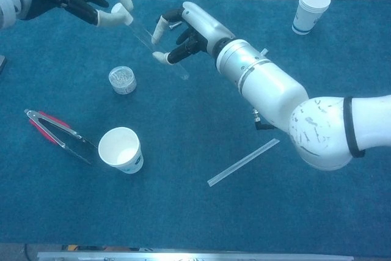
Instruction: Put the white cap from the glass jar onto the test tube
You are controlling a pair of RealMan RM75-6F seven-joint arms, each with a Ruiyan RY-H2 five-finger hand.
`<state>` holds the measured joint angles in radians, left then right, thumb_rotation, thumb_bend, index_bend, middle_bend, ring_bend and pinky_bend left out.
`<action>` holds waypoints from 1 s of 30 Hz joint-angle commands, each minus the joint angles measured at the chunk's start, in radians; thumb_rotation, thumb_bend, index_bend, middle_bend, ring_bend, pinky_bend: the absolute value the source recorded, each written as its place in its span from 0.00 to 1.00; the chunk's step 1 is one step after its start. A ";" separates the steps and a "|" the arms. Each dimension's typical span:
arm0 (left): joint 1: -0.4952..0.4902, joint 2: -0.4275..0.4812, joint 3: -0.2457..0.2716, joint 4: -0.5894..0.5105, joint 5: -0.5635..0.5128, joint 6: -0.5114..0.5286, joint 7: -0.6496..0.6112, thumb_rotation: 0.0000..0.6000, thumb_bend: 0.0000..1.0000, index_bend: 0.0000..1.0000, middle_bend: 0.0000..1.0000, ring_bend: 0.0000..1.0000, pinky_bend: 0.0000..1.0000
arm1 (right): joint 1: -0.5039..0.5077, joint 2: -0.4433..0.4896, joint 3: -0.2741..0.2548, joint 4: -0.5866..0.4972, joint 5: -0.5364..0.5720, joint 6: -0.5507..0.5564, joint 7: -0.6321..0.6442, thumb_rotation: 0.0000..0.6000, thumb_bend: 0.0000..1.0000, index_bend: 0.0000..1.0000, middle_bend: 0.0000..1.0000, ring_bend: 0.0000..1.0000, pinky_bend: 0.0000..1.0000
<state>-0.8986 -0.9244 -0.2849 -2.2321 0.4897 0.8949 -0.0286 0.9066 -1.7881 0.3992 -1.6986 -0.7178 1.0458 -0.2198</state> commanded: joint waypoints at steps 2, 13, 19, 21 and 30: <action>0.006 0.031 0.006 0.006 0.015 -0.029 0.002 1.00 0.32 0.20 0.08 0.00 0.02 | 0.000 0.011 -0.001 -0.004 0.003 -0.005 -0.008 1.00 0.26 0.64 0.21 0.09 0.29; 0.062 0.106 0.068 0.061 0.203 -0.081 0.057 1.00 0.32 0.14 0.03 0.00 0.02 | 0.002 0.127 -0.022 -0.059 0.059 -0.048 -0.074 1.00 0.26 0.64 0.22 0.09 0.29; 0.136 0.112 0.100 0.115 0.355 -0.039 0.054 1.00 0.32 0.14 0.03 0.00 0.02 | 0.010 0.223 -0.065 -0.102 0.078 -0.068 -0.147 1.00 0.26 0.64 0.21 0.09 0.29; 0.162 0.114 0.113 0.141 0.406 -0.025 0.053 1.00 0.32 0.15 0.03 0.00 0.02 | 0.010 0.247 -0.084 -0.111 0.083 -0.072 -0.165 1.00 0.26 0.64 0.22 0.09 0.29; 0.253 0.088 0.158 0.263 0.601 0.072 0.069 1.00 0.32 0.16 0.03 0.00 0.02 | -0.003 0.241 -0.160 -0.065 0.062 -0.074 -0.170 1.00 0.26 0.64 0.22 0.09 0.29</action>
<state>-0.6691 -0.8280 -0.1409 -1.9953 1.0595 0.9427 0.0369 0.9066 -1.5410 0.2475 -1.7723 -0.6499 0.9708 -0.3900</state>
